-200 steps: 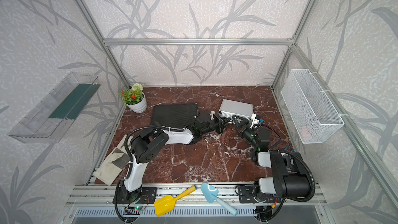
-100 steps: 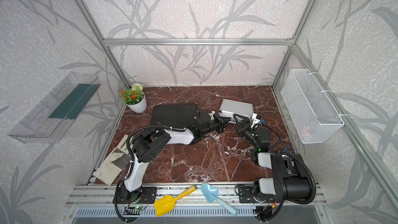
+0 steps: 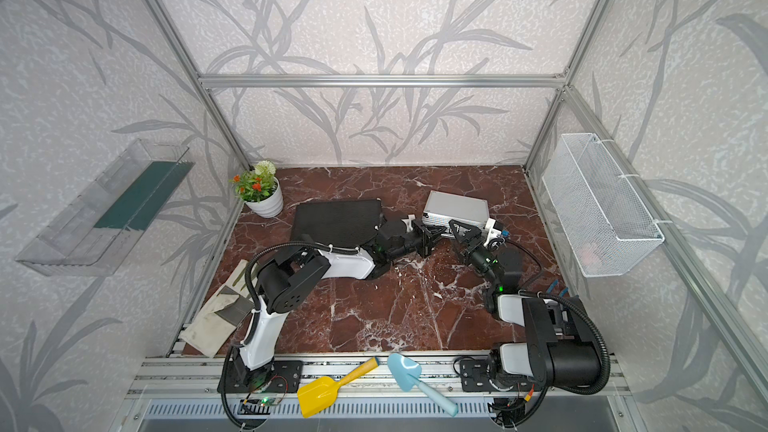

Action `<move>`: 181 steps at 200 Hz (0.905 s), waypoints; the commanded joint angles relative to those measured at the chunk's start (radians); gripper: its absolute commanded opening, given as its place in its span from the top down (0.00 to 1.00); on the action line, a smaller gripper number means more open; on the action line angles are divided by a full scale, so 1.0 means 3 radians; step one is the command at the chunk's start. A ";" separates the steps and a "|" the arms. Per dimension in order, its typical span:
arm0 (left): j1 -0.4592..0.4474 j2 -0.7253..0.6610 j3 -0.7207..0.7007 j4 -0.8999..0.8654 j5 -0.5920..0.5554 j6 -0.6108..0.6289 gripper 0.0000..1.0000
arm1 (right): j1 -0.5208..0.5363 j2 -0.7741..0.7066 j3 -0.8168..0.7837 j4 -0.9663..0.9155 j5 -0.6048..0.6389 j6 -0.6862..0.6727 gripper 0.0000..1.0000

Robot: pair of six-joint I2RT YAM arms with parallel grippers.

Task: Open the poker set cases
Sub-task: Open the fastener on the poker set case.

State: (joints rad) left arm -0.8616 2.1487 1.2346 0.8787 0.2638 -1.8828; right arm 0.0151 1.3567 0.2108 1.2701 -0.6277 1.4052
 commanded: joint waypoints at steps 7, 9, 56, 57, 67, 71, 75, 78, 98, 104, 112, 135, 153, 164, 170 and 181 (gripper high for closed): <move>0.0029 0.0043 -0.0017 0.0239 0.0013 -0.0145 1.00 | 0.0017 -0.0241 -0.0032 -0.0053 0.0027 -0.0387 0.09; 0.0029 0.0042 -0.0019 0.0241 0.0015 -0.0147 1.00 | 0.0017 -0.0259 -0.0036 -0.0107 0.0027 -0.0413 0.09; 0.0044 0.0027 -0.0043 0.0258 0.0010 -0.0123 1.00 | -0.0018 -0.0912 -0.0005 -0.1514 0.0126 -0.0975 0.01; 0.0044 0.0027 -0.0044 0.0260 0.0010 -0.0122 1.00 | -0.0018 -0.0912 -0.0005 -0.1514 0.0126 -0.0975 0.01; 0.0049 0.0033 -0.0052 0.0258 0.0006 -0.0124 1.00 | -0.0029 -0.1066 0.0032 -0.1872 0.0150 -0.1080 0.01; 0.0049 0.0037 -0.0059 0.0265 0.0006 -0.0126 1.00 | -0.0035 -0.1123 0.0045 -0.2012 0.0158 -0.1118 0.01; 0.0047 0.0040 -0.0056 0.0264 0.0006 -0.0126 1.00 | -0.0040 -0.1183 0.0060 -0.2141 0.0171 -0.1166 0.01; 0.0049 0.0043 -0.0058 0.0263 0.0007 -0.0126 1.00 | -0.0045 -0.1221 0.0064 -0.2243 0.0177 -0.1198 0.01; 0.0054 0.0063 -0.0066 0.0282 0.0020 -0.0121 1.00 | -0.0154 -0.1449 0.0080 -0.2794 0.0213 -0.1341 0.01; 0.0054 0.0068 -0.0074 0.0282 0.0023 -0.0116 1.00 | -0.0213 -0.1504 0.0072 -0.2944 0.0212 -0.1374 0.01; 0.0054 0.0078 -0.0083 0.0278 0.0030 -0.0110 1.00 | -0.0310 -0.1560 0.0058 -0.3081 0.0189 -0.1423 0.01; 0.0054 0.0141 -0.0109 0.0313 0.0046 -0.0115 1.00 | -0.0546 -0.1682 0.0076 -0.3403 0.0091 -0.1611 0.01; 0.0048 0.0185 -0.0139 0.0323 0.0051 -0.0118 1.00 | -0.0634 -0.1730 0.0172 -0.3699 0.0105 -0.1814 0.01; 0.0044 0.0211 -0.0166 0.0332 0.0047 -0.0124 1.00 | -0.0653 -0.1741 0.0236 -0.3854 0.0149 -0.1928 0.01; 0.0044 0.0218 -0.0182 0.0342 0.0043 -0.0130 1.00 | -0.0662 -0.1739 0.0264 -0.3920 0.0175 -0.1974 0.01; 0.0039 0.0226 -0.0207 0.0346 0.0043 -0.0129 1.00 | -0.0664 -0.1741 0.0318 -0.4022 0.0231 -0.2058 0.01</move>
State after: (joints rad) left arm -0.8543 2.2410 1.1687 0.8421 0.2737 -1.8885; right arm -0.1768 0.8490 0.2493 0.1978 -0.5816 0.8921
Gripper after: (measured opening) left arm 0.051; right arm 0.992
